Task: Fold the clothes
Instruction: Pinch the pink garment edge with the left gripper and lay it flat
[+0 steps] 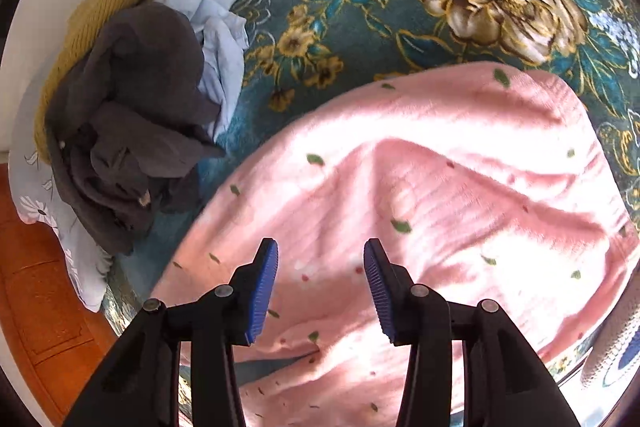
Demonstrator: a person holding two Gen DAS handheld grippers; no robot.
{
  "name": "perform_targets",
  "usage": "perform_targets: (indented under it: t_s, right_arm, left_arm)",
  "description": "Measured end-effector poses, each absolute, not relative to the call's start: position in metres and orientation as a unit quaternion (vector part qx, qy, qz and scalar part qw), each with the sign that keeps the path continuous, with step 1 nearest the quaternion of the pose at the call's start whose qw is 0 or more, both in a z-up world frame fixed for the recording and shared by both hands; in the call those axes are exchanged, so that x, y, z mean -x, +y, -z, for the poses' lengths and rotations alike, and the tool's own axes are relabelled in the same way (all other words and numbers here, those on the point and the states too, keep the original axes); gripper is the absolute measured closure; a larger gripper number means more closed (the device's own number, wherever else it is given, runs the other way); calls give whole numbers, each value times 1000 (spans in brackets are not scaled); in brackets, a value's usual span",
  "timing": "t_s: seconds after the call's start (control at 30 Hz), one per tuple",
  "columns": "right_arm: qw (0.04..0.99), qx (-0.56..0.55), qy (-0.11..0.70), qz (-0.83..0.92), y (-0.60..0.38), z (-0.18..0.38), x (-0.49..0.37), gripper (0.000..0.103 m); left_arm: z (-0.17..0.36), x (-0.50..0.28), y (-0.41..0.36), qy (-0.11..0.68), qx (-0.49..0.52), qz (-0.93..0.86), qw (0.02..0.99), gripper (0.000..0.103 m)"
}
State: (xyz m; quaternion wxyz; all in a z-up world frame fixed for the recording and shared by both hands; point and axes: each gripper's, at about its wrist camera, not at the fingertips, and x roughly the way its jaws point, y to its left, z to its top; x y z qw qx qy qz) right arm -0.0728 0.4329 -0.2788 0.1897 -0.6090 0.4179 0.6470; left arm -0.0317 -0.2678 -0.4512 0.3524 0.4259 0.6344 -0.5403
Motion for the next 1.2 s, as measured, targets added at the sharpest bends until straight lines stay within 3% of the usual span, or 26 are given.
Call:
perform_targets:
  t_s: [0.07,0.23,0.3,0.43,0.6,0.73,0.8,0.87,0.97,1.2]
  right_arm:
    - [197,615,419,-638,429,277,60,57]
    - [210,621,412,-633,425,265,51,57]
    - [209,621,404,-638,424,257,53,57]
    - [200,630,381,-647,418,247,59,57]
    - [192,643,382,-636,404,248,61,57]
    - [177,651,362,-644,393,234,64,57]
    - [179,647,358,-649,394,226,62,57]
    - [187,635,370,-652,399,218,55,57]
    - [200,619,388,-653,406,211,41,57]
    - [251,615,449,-598,417,241,-41,56]
  left_arm:
    - [457,33,-266,638,-426,532,359,74]
    - [450,38,-270,637,-432,535,349,95]
    - [433,28,-279,648,-401,561,323,96]
    - [408,3,-298,598,-402,623,303,96]
    - [454,-17,-293,594,-449,584,325,96]
    - [459,-19,-286,612,-442,570,324,92]
    - [451,-23,-284,627,-430,572,309,80]
    - [437,-31,-282,632,-412,587,293,55]
    - [412,-58,-272,641,-381,605,279,41]
    - [398,-160,-202,678,-348,562,322,37]
